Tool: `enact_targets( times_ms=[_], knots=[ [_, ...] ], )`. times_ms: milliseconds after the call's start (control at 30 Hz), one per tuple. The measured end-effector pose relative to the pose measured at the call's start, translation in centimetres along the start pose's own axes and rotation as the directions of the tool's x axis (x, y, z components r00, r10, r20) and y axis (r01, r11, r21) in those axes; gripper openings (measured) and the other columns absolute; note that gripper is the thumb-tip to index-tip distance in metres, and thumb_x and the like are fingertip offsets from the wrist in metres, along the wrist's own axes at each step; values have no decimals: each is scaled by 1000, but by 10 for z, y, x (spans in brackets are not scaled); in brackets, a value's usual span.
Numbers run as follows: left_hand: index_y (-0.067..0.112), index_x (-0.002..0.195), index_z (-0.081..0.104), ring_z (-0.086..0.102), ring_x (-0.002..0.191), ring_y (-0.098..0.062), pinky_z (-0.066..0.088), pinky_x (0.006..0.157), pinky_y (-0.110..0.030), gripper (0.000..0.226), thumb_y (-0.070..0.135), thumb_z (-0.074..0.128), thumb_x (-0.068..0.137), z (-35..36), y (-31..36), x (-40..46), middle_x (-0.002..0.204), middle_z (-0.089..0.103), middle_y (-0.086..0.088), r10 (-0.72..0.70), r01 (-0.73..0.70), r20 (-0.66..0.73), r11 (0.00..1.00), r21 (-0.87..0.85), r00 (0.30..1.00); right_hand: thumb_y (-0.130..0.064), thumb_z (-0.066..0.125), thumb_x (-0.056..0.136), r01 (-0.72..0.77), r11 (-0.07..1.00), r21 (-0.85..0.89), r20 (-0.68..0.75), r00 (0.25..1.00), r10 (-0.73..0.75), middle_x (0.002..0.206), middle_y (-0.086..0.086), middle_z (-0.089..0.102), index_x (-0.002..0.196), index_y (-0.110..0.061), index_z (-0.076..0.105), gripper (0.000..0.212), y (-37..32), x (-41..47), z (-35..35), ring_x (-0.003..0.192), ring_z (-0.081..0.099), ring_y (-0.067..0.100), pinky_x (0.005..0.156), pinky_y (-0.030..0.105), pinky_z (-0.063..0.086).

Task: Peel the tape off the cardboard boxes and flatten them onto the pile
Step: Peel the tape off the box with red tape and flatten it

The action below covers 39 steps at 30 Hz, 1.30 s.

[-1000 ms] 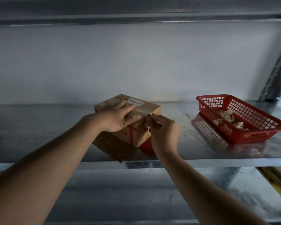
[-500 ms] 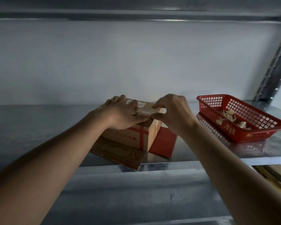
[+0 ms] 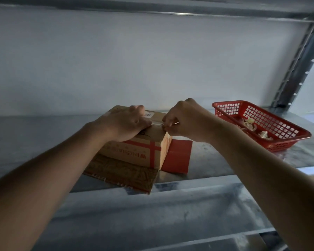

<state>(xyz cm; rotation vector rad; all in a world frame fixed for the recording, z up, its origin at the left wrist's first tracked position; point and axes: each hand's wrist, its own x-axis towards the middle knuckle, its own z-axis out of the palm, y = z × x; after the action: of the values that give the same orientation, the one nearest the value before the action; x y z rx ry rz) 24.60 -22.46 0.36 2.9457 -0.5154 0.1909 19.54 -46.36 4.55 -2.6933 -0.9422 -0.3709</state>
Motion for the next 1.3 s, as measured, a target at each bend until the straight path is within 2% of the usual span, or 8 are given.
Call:
enact_targets(
  times_ms=[333,567,667,767,1000,1067,1200,1300],
  knots=[
    [38,104,40,49,102,-19,36,80,-45,49,80,19,87,1,-2,-5,104,52,11,12,-12,2,1000,-16,1000,-18,74,88,28,976,-216,106,994,-5,102,2,71,97,-17,80,11,-14,8,-4,87,69,20,81,39,60],
    [40,109,36,45,115,-19,36,89,-47,52,82,17,87,2,-1,-7,118,49,11,8,-8,22,1000,2,1000,-19,75,89,73,976,-206,108,993,-52,97,-2,71,91,-18,74,2,-10,5,-4,85,66,14,79,37,59],
    [43,113,33,45,122,-22,40,98,-52,52,84,15,86,0,-2,-7,126,51,7,11,-13,48,999,32,999,-18,76,88,95,979,-178,115,991,-75,96,-5,70,85,-23,68,10,-7,6,-2,84,65,11,78,34,60],
    [40,120,36,45,127,-25,41,102,-55,62,85,12,84,-1,-1,-7,134,51,4,13,-16,76,999,37,997,-19,77,88,124,977,-174,95,990,-109,98,-7,69,87,-20,72,5,0,5,0,84,64,8,77,32,60],
    [36,114,37,48,117,-22,38,98,-49,65,85,8,82,-3,1,-7,118,47,7,39,-46,106,997,66,994,-16,78,87,136,972,-192,40,991,-130,96,-6,69,87,-17,75,3,11,11,7,82,65,10,75,35,61],
    [35,111,37,49,114,-21,36,96,-47,63,85,10,84,-1,0,-7,114,49,9,47,-54,89,996,70,995,-16,77,88,71,989,-131,-24,997,-75,97,-4,72,92,-13,77,5,17,13,6,83,68,10,77,34,60],
    [37,116,36,47,124,-23,38,101,-49,69,87,9,79,-3,0,-7,131,49,7,25,-29,110,999,32,994,-17,78,90,-65,992,109,-120,990,78,100,-9,77,101,-18,82,11,23,4,10,86,70,-5,80,11,56],
    [38,120,38,46,128,-26,37,102,-49,69,87,11,80,-3,1,-7,135,49,6,11,-13,99,1000,14,995,-19,82,87,-127,961,244,-229,956,185,100,-11,77,98,-22,82,12,21,-15,24,88,70,-6,82,16,58]
  ],
)
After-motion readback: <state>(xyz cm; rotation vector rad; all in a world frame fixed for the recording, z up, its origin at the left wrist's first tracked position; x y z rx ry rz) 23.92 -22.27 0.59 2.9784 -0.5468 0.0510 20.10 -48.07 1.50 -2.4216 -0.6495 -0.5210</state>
